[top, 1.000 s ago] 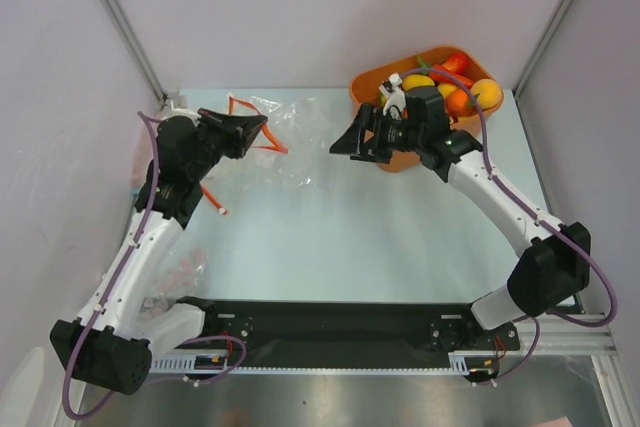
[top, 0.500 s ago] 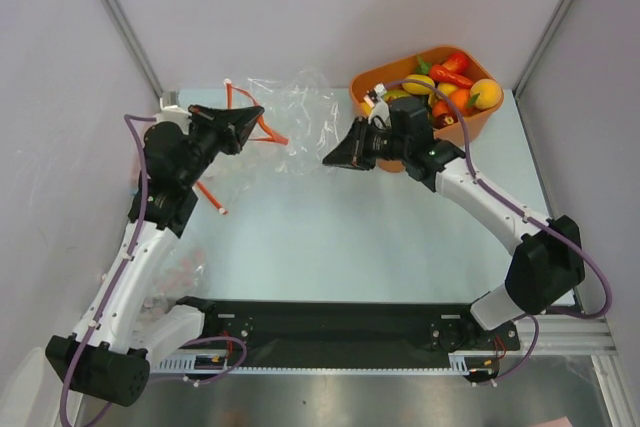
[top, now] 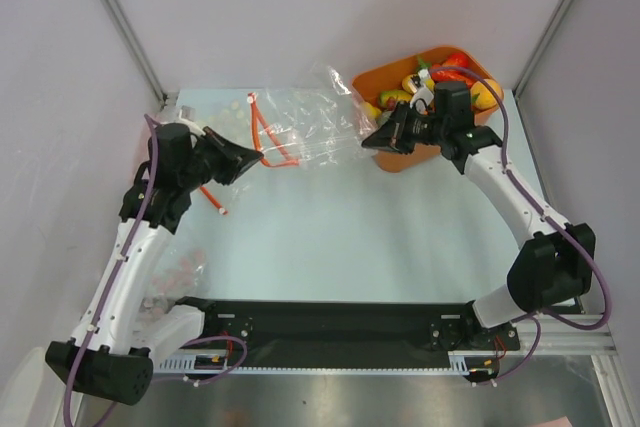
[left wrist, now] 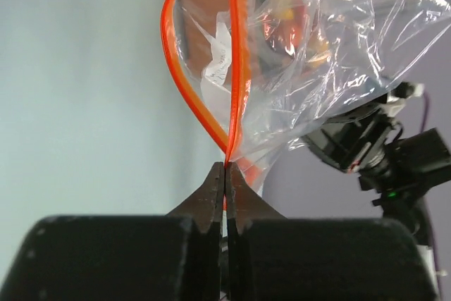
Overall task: Place the food in the zip-top bag and seal the zipper
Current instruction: Adjust the zipper food storage bag at the center of the board, then open the zipper of the food storage bag at the center of the board.
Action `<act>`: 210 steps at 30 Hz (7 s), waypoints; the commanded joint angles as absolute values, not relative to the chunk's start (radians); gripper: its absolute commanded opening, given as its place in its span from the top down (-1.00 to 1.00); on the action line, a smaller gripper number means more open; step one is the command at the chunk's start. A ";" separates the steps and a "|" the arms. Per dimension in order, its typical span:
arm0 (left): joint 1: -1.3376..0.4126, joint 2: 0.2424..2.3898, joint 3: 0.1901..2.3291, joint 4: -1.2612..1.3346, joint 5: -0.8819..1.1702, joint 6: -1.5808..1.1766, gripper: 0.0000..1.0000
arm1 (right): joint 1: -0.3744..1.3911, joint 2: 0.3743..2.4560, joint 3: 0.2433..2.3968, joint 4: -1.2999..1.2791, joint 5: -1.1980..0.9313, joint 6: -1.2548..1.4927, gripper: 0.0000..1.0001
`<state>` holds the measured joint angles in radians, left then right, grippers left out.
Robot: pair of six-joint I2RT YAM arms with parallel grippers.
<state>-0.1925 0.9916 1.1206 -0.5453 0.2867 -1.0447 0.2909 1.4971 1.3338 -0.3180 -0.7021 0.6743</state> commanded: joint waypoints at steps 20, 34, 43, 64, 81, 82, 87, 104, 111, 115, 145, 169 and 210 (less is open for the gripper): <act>-0.247 0.930 1.003 -0.327 0.018 -0.181 -0.99 | 0.209 1.631 1.632 -0.672 -1.011 0.534 1.00; -0.388 0.971 0.819 -0.012 0.492 0.238 -0.79 | 0.143 1.565 1.617 -0.654 -1.025 0.753 1.00; -0.437 0.969 0.761 0.197 0.642 0.027 -0.25 | 0.140 1.402 1.370 -0.226 -0.910 1.271 1.00; -0.436 1.144 0.836 0.471 0.598 -0.509 0.49 | 0.144 1.348 1.313 -0.011 -0.937 1.307 1.00; -0.436 1.181 0.868 0.419 0.442 -0.577 0.24 | 0.143 1.336 1.308 0.051 -0.965 1.315 1.00; -0.434 1.186 0.871 0.422 0.449 -0.589 0.24 | 0.143 1.335 1.308 0.052 -0.966 1.315 1.00; -0.436 1.222 0.884 0.471 0.448 -0.624 0.20 | 0.143 1.335 1.307 0.063 -0.969 1.325 1.00; -0.436 1.301 0.988 0.439 0.396 -0.583 0.18 | 0.143 1.327 1.305 0.090 -0.979 1.358 1.00; -0.436 1.305 0.976 0.505 0.359 -0.574 0.90 | 0.141 1.327 1.304 0.094 -0.979 1.364 1.00; -0.434 1.302 0.985 0.526 0.357 -0.574 1.00 | 0.135 1.325 1.299 0.089 -0.979 1.364 1.00; -0.422 0.927 0.980 0.373 0.454 -0.673 0.99 | 0.147 1.604 1.603 -0.440 -0.689 1.057 0.89; -0.442 0.883 0.999 -0.143 0.003 -0.695 0.99 | 0.443 1.622 1.635 -0.357 -0.646 0.661 -0.24; -0.503 1.175 1.106 -0.034 -0.150 -1.012 0.99 | 0.761 1.750 1.743 -0.425 -0.226 0.489 -0.28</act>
